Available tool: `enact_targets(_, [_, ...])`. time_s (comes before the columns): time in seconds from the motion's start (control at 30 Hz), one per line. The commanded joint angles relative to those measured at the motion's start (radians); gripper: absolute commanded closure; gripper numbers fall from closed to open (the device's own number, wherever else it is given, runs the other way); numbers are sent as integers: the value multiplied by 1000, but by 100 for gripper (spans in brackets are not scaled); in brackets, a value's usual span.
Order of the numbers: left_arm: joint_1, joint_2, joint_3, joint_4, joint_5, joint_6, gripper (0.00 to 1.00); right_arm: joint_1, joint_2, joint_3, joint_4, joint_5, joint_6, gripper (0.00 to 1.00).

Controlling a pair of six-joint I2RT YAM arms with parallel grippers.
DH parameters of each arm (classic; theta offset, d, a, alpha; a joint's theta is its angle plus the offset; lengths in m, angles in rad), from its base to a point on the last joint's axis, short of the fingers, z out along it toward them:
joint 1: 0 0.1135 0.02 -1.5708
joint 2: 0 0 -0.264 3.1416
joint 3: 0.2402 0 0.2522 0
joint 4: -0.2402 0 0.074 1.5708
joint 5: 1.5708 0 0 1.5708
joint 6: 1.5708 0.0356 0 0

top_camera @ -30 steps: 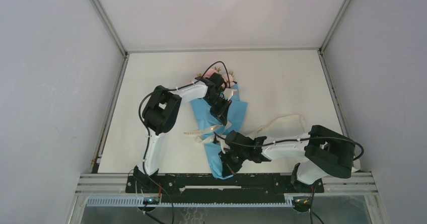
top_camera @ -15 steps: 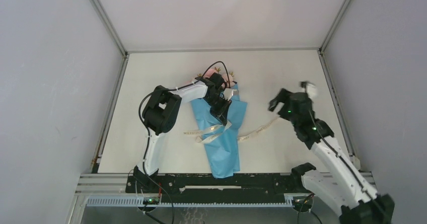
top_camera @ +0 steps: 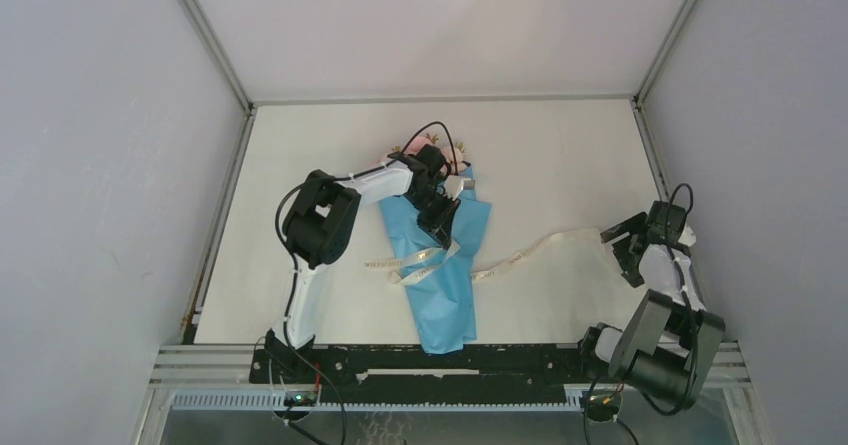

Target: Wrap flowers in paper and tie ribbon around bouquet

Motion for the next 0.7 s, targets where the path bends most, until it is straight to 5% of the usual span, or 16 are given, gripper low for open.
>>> enact_targets(0.0, [0,-18,-5,42,-113,49,100,7,79,7,99,-44,-58,8])
enact_targets(0.23, [1,-20,-5,39,-118,50,100,29,214,13,153,-70,-43,12])
enact_targets(0.4, [0,-22,0,39,-117,50,100,99,240,41,148,-104,-78,30])
enact_targets(0.57, [1,-26,2,35,-116,51,100,226,322,117,88,-116,-132,39])
enact_targets(0.67, [0,-29,1,33,-117,55,100,273,362,151,71,-150,-146,59])
